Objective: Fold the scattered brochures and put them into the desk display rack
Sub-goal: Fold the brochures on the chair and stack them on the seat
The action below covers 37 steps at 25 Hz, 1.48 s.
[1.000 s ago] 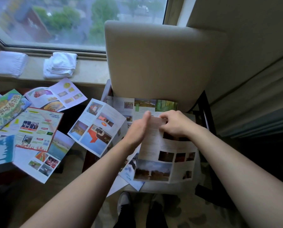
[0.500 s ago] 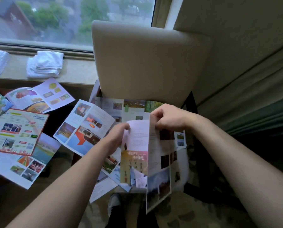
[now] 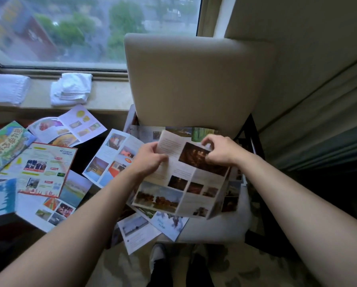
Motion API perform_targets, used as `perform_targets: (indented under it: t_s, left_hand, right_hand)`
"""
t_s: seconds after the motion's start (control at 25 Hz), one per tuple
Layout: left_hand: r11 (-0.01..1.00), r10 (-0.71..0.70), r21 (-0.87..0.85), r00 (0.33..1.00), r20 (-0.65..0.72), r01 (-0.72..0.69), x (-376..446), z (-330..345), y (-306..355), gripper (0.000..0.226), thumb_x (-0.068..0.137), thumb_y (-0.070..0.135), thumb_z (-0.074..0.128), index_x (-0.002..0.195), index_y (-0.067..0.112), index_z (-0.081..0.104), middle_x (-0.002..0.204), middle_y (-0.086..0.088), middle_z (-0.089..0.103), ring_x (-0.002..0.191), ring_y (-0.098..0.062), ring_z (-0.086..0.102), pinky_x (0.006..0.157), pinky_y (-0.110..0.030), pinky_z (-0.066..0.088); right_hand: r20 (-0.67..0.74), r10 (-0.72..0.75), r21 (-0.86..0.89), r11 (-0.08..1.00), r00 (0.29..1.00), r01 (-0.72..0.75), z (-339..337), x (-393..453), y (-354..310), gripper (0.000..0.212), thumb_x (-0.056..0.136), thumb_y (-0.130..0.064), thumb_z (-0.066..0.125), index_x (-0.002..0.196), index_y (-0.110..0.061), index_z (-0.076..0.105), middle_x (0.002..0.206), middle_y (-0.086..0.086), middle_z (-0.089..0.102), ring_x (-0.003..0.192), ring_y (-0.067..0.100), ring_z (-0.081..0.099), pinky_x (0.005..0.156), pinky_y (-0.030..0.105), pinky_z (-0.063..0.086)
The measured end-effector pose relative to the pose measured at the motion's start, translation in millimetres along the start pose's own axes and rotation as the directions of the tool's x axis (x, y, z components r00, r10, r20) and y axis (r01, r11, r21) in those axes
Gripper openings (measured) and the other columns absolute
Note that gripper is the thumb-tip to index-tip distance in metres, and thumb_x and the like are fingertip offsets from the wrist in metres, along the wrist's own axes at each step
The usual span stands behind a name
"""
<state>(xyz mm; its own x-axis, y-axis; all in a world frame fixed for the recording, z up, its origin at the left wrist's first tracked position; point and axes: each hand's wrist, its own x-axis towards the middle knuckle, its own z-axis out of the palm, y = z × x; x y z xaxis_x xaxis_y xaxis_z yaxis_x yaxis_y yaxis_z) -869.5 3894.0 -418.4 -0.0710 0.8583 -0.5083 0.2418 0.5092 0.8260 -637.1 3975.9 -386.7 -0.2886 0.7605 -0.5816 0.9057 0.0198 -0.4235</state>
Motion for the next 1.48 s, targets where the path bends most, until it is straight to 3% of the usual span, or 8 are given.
perform_targets:
  t_s: [0.24, 0.48, 0.64, 0.92, 1.04, 1.16, 1.28, 1.48]
  left_hand:
    - [0.988, 0.049, 0.153, 0.982, -0.183, -0.02, -5.6, -33.1, -8.8, 0.022, 0.091, 0.015, 0.063, 0.09, 0.037, 0.067, 0.092, 0.01, 0.072, 0.087, -0.011, 0.069, 0.065, -0.027, 0.052]
    - [0.978, 0.115, 0.172, 0.992, 0.05, -0.121, -30.4, 30.9, 1.0, 0.024, 0.093, 0.043, 0.06, 0.113, 0.03, 0.067, 0.106, 0.01, 0.071, 0.096, 0.0, 0.065, 0.086, -0.03, 0.054]
    - [0.919, 0.255, 0.298, 0.965, 0.053, -0.26, -34.2, 55.7, 5.2, 0.029, 0.086, 0.031, 0.069, 0.111, 0.022, 0.061, 0.101, 0.003, 0.07, 0.09, -0.013, 0.066, 0.08, -0.038, 0.056]
    - [0.959, 0.176, 0.237, 0.982, -0.063, -0.156, -23.9, 12.2, -6.0, 0.015, 0.092, 0.01, 0.06, 0.095, 0.022, 0.068, 0.094, 0.004, 0.071, 0.093, -0.015, 0.065, 0.081, -0.038, 0.052]
    - [0.984, 0.128, 0.14, 0.985, -0.116, -0.111, -23.0, -14.2, -11.4, 0.017, 0.094, 0.008, 0.06, 0.102, 0.019, 0.069, 0.101, 0.002, 0.073, 0.099, -0.018, 0.066, 0.086, -0.037, 0.053]
    - [0.99, 0.113, 0.097, 0.989, -0.099, -0.103, -23.6, -25.0, -10.7, 0.02, 0.093, 0.008, 0.061, 0.105, 0.02, 0.071, 0.103, 0.001, 0.074, 0.1, -0.021, 0.068, 0.087, -0.041, 0.055]
    - [0.999, 0.038, 0.028, 0.999, 0.038, -0.039, -25.6, -29.9, -6.5, 0.021, 0.09, 0.014, 0.065, 0.103, 0.029, 0.073, 0.1, 0.004, 0.076, 0.098, -0.023, 0.071, 0.078, -0.042, 0.057]
    - [0.997, 0.016, 0.081, 0.998, 0.061, -0.021, -21.5, -36.1, -7.1, 0.02, 0.092, 0.017, 0.064, 0.105, 0.029, 0.071, 0.102, 0.005, 0.075, 0.101, -0.022, 0.069, 0.081, -0.043, 0.055]
  right_hand:
    - [0.08, 0.102, -0.074, 0.993, 0.992, -0.096, 20.1, -10.6, 33.1, 0.006, 0.075, -0.014, 0.065, 0.077, -0.019, 0.069, 0.083, 0.001, 0.068, 0.079, 0.019, 0.063, 0.055, 0.024, 0.043]
    - [-0.019, 0.037, 0.51, 0.86, 0.999, -0.022, 20.3, -9.9, -13.7, 0.015, 0.076, -0.008, 0.077, 0.077, -0.021, 0.069, 0.068, -0.006, 0.069, 0.064, 0.007, 0.064, 0.059, 0.018, 0.048]
    - [-0.017, -0.002, 0.554, 0.833, 1.0, 0.011, 16.6, -13.4, -28.5, 0.013, 0.08, -0.017, 0.079, 0.076, -0.022, 0.068, 0.076, -0.003, 0.067, 0.069, 0.009, 0.061, 0.059, 0.021, 0.046]
    - [0.033, -0.007, -0.005, 1.0, 0.999, 0.008, 13.7, -26.6, 18.1, 0.053, 0.069, -0.03, 0.086, 0.115, -0.029, 0.061, 0.121, 0.002, 0.065, 0.104, 0.019, 0.062, 0.083, 0.034, 0.054]
    - [0.003, 0.083, -0.349, 0.934, 0.997, -0.077, 26.5, -34.0, 47.5, 0.117, 0.068, -0.041, 0.087, 0.159, -0.029, 0.014, 0.165, 0.015, 0.018, 0.144, 0.035, 0.031, 0.105, 0.055, 0.04]
    - [-0.154, -0.069, -0.555, 0.832, 0.986, -0.029, 42.6, -40.6, 56.1, 0.134, 0.07, -0.053, 0.084, 0.158, -0.032, -0.015, 0.167, 0.01, -0.017, 0.154, 0.04, 0.002, 0.112, 0.069, 0.026]
    - [-0.162, -0.14, -0.441, 0.896, 0.977, 0.055, 54.0, -40.0, 54.5, 0.124, 0.076, -0.05, 0.08, 0.159, -0.034, -0.01, 0.169, 0.007, -0.006, 0.148, 0.038, 0.026, 0.108, 0.059, 0.041]
    - [-0.137, -0.176, -0.189, 0.971, 0.975, 0.148, 57.9, -39.8, 40.5, 0.058, 0.087, -0.025, 0.062, 0.138, -0.036, 0.038, 0.133, 0.004, 0.06, 0.105, 0.03, 0.063, 0.083, 0.04, 0.052]
